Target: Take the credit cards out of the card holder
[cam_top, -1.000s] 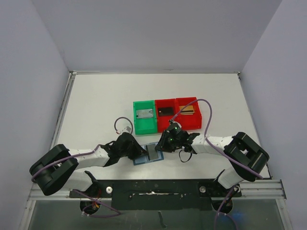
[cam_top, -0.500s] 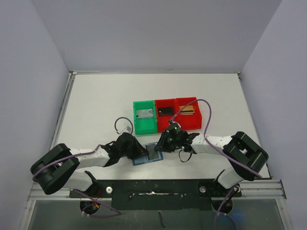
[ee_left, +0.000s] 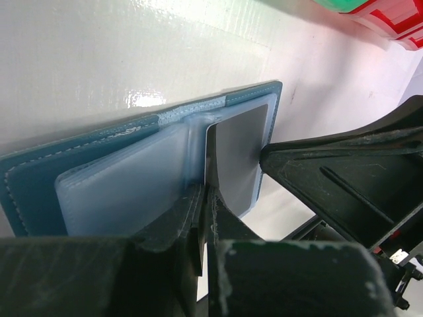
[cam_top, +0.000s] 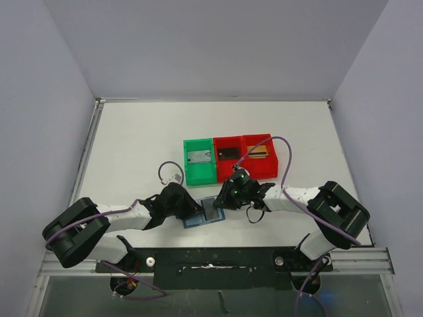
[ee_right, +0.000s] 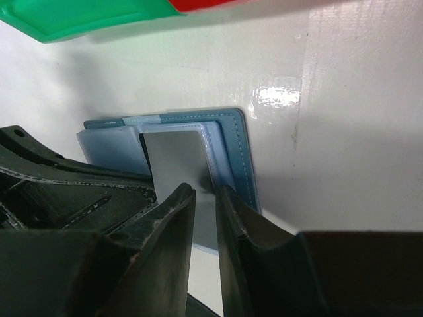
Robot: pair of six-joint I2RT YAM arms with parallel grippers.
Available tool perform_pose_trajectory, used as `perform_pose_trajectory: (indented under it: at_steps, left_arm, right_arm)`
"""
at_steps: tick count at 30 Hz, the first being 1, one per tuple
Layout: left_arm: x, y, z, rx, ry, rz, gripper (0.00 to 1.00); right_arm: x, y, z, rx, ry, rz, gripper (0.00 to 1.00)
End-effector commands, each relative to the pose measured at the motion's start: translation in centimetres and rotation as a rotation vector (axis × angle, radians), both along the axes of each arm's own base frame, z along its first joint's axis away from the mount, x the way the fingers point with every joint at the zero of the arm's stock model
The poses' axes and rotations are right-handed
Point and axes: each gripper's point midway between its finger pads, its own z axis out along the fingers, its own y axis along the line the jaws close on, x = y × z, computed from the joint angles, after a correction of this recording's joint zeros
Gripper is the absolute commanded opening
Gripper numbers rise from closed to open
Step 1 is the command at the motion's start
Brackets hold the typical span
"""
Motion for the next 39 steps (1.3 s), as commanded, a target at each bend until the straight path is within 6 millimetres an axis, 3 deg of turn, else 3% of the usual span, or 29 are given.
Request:
perform_pose_trajectory:
  at_steps: [1,6,11,20,25,28,34,39]
  left_arm:
    - [0.1,0.8,0.3,0.046,-0.022,0.011,0.0]
    - [-0.8,2.1,0.3,0.059,-0.015,0.021,0.0]
    - [-1.3,3.2,0.1,0.087,-0.006,0.046,0.0]
    - [-0.8,2.4,1.1,0.059,-0.039,0.021,0.0]
    - [-0.6,1.8,1.5,0.044,-0.052,0.006,0.0]
    - [-0.5,1.7,1.6,0.042,-0.052,0.003,0.0]
    - [-0.6,1.7,1.6,0.045,-0.045,-0.004,0.0]
    - [-0.8,1.6,1.4,0.041,-0.038,-0.006,0.04]
  right_arm:
    - [-0.2,-0.4,-0.4,-0.018,0.01,0.0,0.22]
    - [0.0,-0.8,-0.4,-0.019,0.009,-0.002,0.22]
    - [0.3,-0.2,1.0,0.022,-0.044,0.038,0.23]
    - [1.4,0.1,5.8,0.094,-0.225,0.063,0.32]
    - [0.7,1.9,7.1,0.159,-0.254,0.139,0.35]
    - [0.2,3.1,5.6,0.156,-0.192,0.178,0.35]
    - [-1.1,3.1,1.2,0.104,-0.027,0.17,0.31]
    - [-1.3,2.4,0.0,0.068,0.008,0.143,0.28]
